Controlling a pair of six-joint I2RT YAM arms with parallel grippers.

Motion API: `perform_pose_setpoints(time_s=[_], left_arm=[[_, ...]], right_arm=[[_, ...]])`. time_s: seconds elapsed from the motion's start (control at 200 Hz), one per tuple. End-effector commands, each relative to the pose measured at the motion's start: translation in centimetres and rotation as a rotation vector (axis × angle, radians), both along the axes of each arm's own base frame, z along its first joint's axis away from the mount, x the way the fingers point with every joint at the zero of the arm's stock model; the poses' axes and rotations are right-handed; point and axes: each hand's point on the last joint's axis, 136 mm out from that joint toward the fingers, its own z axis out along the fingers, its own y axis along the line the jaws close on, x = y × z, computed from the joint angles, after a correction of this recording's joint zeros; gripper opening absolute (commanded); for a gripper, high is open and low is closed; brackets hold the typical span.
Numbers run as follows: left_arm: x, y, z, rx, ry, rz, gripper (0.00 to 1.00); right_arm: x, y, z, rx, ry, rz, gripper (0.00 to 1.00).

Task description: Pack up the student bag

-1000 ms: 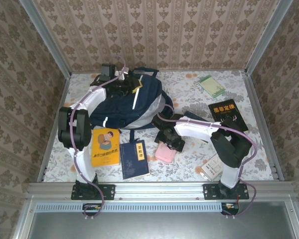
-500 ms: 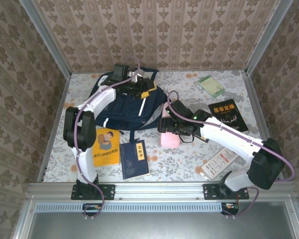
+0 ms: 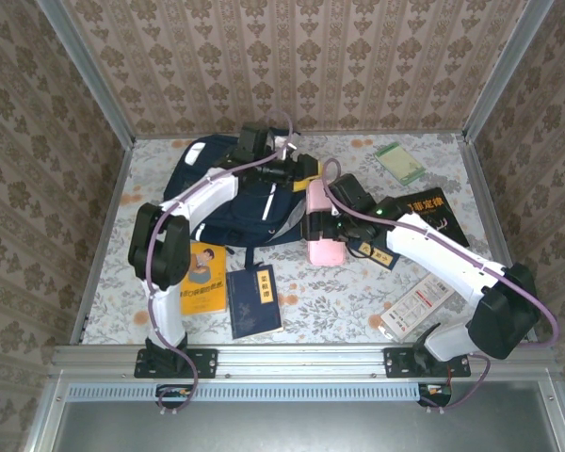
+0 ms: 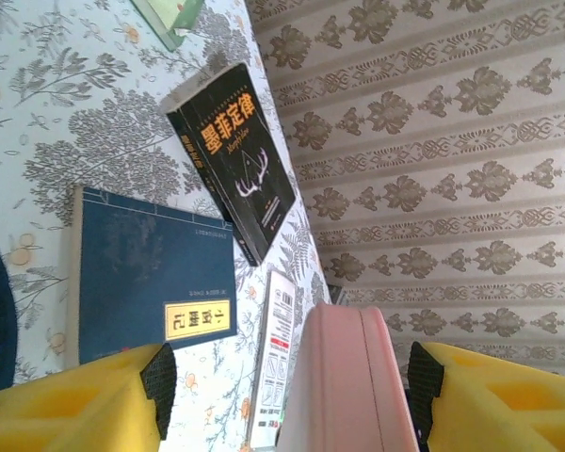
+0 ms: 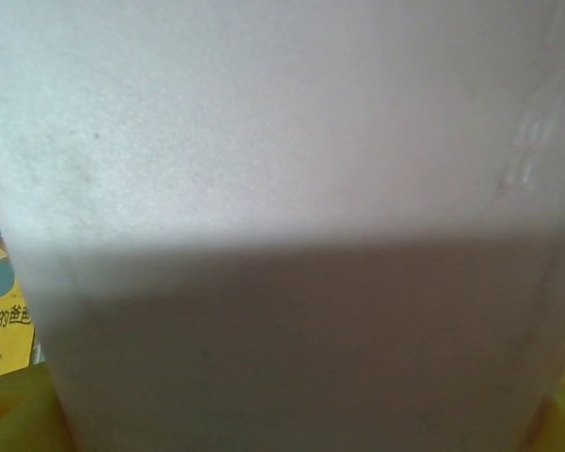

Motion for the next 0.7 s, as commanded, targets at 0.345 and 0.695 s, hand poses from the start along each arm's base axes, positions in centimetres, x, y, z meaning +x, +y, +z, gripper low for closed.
perform_pose_setpoints(time_s=[0.345,0.695], left_arm=[[-1.5,-1.5,0.4,-0.051,-0.003,-0.063,0.54],[-2.3,-2.5,0.3,-0.074,0.003,-0.098,0.39]], right_arm=[[3.3,-0.5,3.0,0.085,-0.066,-0.012,0.83],[4.6,-0.1,2.9,0.088,-0.063,-0.014,0.85]])
